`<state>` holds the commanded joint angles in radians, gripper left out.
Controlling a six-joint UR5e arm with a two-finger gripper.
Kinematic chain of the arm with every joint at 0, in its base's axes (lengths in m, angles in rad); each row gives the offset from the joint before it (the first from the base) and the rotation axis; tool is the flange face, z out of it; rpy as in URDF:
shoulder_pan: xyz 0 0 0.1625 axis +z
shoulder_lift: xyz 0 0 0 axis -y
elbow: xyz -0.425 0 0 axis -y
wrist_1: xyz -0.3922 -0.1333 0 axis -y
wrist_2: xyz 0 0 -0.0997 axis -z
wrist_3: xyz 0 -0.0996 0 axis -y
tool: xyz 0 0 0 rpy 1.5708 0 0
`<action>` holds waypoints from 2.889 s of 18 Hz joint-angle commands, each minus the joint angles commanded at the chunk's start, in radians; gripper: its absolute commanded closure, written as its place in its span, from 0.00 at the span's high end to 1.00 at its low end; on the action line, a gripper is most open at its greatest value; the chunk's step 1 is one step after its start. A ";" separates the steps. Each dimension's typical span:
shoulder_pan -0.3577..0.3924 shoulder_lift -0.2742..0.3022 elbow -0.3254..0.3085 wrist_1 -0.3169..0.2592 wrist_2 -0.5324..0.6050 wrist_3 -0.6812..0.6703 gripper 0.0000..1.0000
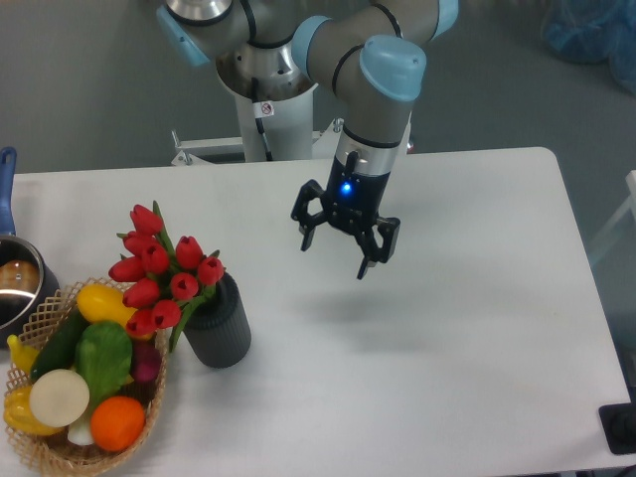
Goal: Pick up the flowers from the vase
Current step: 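Move the open gripper across the table toward the red tulips in the vase, then lower the open gripper around the tulip stems above the vase rim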
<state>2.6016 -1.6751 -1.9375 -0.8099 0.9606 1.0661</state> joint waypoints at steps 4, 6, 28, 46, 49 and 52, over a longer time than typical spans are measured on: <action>0.000 0.002 0.012 0.000 -0.137 0.000 1.00; -0.002 0.000 0.009 0.000 -0.199 0.008 1.00; -0.078 -0.074 -0.047 0.000 -0.421 0.167 1.00; -0.124 -0.094 -0.052 0.002 -0.453 0.227 0.33; -0.120 -0.094 -0.051 0.002 -0.459 0.235 0.32; -0.117 -0.094 -0.043 0.002 -0.465 0.238 0.32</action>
<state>2.4850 -1.7687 -1.9804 -0.8084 0.4955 1.3039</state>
